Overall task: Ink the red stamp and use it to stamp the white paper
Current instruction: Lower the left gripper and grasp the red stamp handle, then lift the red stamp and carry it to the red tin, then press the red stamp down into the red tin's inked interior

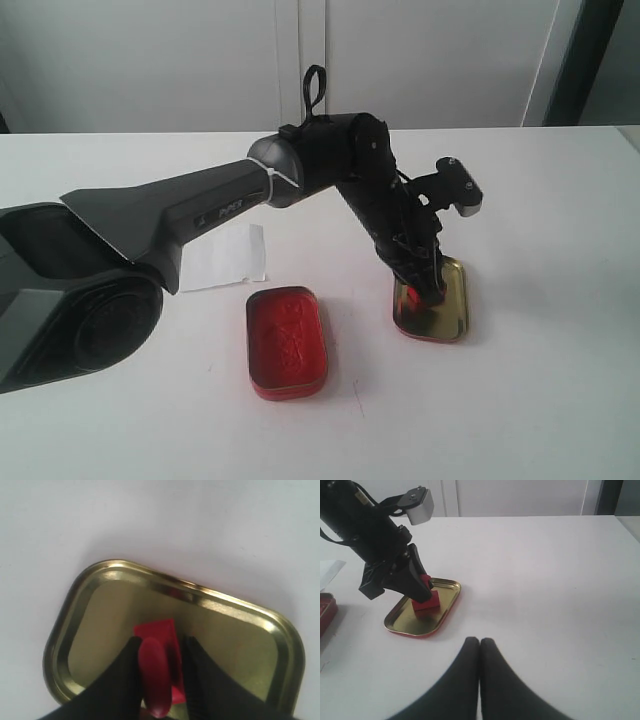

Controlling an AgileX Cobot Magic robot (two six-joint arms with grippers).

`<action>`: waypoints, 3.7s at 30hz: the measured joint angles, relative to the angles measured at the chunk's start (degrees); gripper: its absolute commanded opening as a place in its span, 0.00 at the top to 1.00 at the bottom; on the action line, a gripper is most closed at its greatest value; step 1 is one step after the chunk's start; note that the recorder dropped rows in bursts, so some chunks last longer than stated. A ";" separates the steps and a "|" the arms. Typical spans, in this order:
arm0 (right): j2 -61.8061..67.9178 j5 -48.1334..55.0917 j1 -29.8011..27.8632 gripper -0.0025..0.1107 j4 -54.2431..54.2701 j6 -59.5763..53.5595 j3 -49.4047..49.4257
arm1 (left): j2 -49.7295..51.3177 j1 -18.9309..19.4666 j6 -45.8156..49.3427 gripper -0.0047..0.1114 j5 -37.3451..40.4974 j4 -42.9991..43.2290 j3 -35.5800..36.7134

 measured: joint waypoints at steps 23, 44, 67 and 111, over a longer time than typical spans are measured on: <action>0.00 0.00 0.00 0.98 0.00 0.00 0.00 | -7.73 0.00 -2.75 0.96 9.11 6.43 -0.67; 0.00 0.00 0.00 0.98 0.00 0.00 0.00 | -16.27 0.00 -4.93 0.96 18.39 9.39 0.18; 0.00 0.00 0.00 0.98 0.00 0.00 0.00 | -36.66 3.31 -5.14 0.96 4.61 8.83 37.93; 0.00 0.00 0.00 0.98 0.00 0.00 0.00 | -40.73 13.33 19.89 0.96 -17.61 -12.13 62.13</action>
